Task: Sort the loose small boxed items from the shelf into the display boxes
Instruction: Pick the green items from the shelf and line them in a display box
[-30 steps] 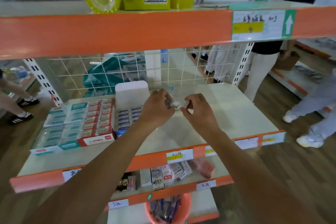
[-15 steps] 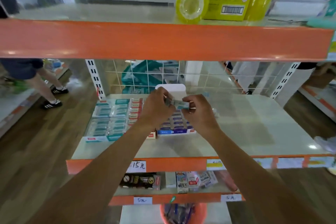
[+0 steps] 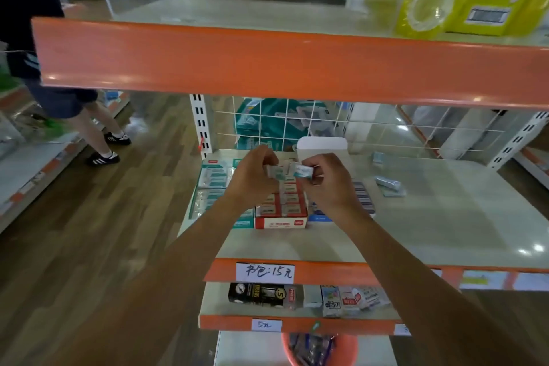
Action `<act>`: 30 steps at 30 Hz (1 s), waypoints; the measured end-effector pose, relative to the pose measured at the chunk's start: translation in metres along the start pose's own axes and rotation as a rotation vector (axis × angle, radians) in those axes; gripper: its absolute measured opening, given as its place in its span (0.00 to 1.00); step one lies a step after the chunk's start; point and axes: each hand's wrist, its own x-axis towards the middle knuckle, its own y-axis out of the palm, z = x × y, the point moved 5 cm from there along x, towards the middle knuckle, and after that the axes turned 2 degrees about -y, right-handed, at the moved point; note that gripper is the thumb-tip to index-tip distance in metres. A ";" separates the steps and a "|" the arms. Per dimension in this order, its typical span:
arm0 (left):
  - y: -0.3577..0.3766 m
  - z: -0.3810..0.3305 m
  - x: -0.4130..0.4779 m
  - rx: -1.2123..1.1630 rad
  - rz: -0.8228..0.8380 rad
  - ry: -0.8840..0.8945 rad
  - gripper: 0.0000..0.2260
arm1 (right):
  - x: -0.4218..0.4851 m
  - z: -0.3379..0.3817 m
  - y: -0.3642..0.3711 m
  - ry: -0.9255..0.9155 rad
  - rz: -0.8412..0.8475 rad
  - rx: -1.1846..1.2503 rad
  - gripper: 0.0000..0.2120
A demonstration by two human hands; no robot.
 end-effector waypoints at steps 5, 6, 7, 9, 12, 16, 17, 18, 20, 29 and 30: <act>-0.016 0.027 0.000 -0.047 0.009 -0.010 0.14 | 0.002 0.015 0.019 -0.026 0.004 0.014 0.11; -0.020 0.030 -0.001 -0.046 0.002 -0.002 0.14 | 0.001 0.017 0.022 -0.032 0.002 0.029 0.12; -0.023 0.035 -0.001 -0.042 -0.003 0.006 0.14 | 0.001 0.019 0.025 -0.033 0.004 0.049 0.12; -0.030 0.044 -0.003 -0.041 -0.009 0.030 0.13 | 0.000 0.022 0.031 -0.020 0.025 0.070 0.13; -0.041 0.060 -0.005 -0.009 -0.008 0.072 0.12 | 0.001 0.030 0.039 -0.019 0.083 0.017 0.14; -0.051 0.080 -0.007 0.034 0.023 0.075 0.12 | 0.002 0.043 0.055 -0.068 0.164 -0.095 0.16; -0.053 0.085 -0.007 0.042 0.034 0.076 0.13 | 0.002 0.045 0.060 -0.087 0.172 -0.127 0.17; -0.054 0.088 -0.008 0.051 0.046 0.074 0.13 | 0.002 0.047 0.064 -0.106 0.176 -0.157 0.16; -0.057 0.094 -0.010 0.081 0.059 0.067 0.13 | 0.001 0.049 0.070 -0.133 0.183 -0.201 0.16; -0.061 0.097 -0.015 0.395 0.034 0.202 0.10 | 0.001 0.057 0.078 -0.109 0.263 -0.322 0.17; -0.061 0.097 -0.016 0.419 0.031 0.203 0.11 | 0.002 0.057 0.079 -0.108 0.279 -0.336 0.17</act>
